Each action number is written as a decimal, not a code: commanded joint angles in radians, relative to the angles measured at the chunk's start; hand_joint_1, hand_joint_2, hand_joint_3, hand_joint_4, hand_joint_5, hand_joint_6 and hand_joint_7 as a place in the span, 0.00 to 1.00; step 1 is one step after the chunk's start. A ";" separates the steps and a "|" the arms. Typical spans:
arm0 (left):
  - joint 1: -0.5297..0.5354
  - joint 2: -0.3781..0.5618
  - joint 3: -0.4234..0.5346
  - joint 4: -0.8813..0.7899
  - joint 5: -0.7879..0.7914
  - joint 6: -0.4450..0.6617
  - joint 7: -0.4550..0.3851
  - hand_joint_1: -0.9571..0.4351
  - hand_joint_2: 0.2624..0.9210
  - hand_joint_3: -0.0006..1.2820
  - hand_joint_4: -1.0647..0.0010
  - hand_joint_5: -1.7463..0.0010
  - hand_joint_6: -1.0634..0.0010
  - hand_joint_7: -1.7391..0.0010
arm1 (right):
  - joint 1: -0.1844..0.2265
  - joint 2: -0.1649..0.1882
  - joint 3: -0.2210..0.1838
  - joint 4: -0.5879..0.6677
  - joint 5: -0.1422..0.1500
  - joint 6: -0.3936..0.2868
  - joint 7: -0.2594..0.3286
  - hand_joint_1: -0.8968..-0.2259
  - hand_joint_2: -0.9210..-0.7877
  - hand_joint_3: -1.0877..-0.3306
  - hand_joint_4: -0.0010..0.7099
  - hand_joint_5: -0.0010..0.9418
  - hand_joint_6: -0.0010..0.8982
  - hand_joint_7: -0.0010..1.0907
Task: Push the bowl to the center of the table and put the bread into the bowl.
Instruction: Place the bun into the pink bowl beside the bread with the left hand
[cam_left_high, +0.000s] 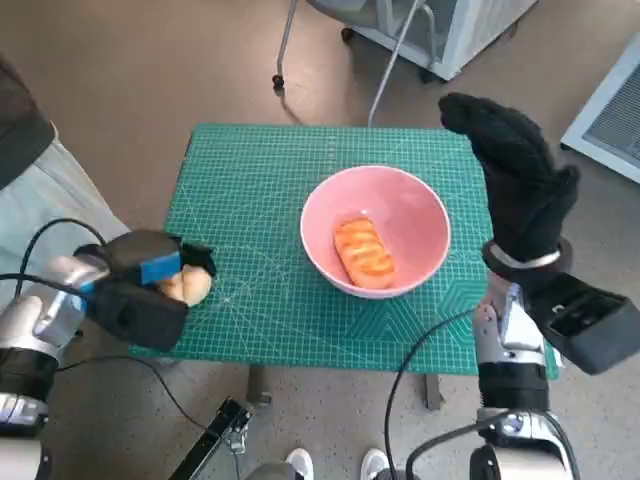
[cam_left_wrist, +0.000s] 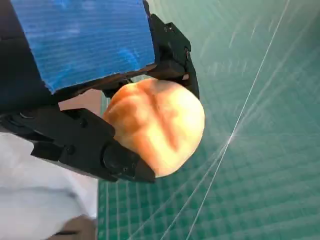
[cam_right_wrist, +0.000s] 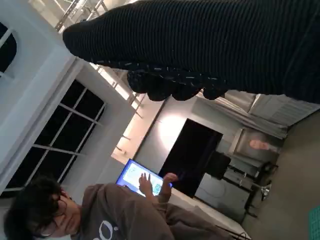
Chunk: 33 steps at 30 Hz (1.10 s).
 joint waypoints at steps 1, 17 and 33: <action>-0.085 0.029 0.093 -0.107 -0.107 0.002 -0.024 0.69 1.00 0.10 0.50 0.18 0.37 0.42 | 0.009 -0.006 -0.003 0.007 0.013 0.020 0.015 0.36 0.00 0.52 0.53 0.01 0.11 0.79; -0.334 -0.194 0.054 -0.287 -0.083 0.075 0.043 0.69 1.00 0.11 0.50 0.28 0.41 0.29 | -0.003 -0.003 -0.008 0.018 0.035 0.047 0.054 0.36 0.00 0.52 0.53 0.01 0.12 0.79; -0.454 -0.468 -0.141 0.087 0.064 -0.032 0.191 0.69 1.00 0.13 0.51 0.27 0.45 0.26 | 0.002 -0.008 -0.011 0.001 0.045 0.066 0.073 0.37 0.00 0.52 0.53 0.01 0.11 0.79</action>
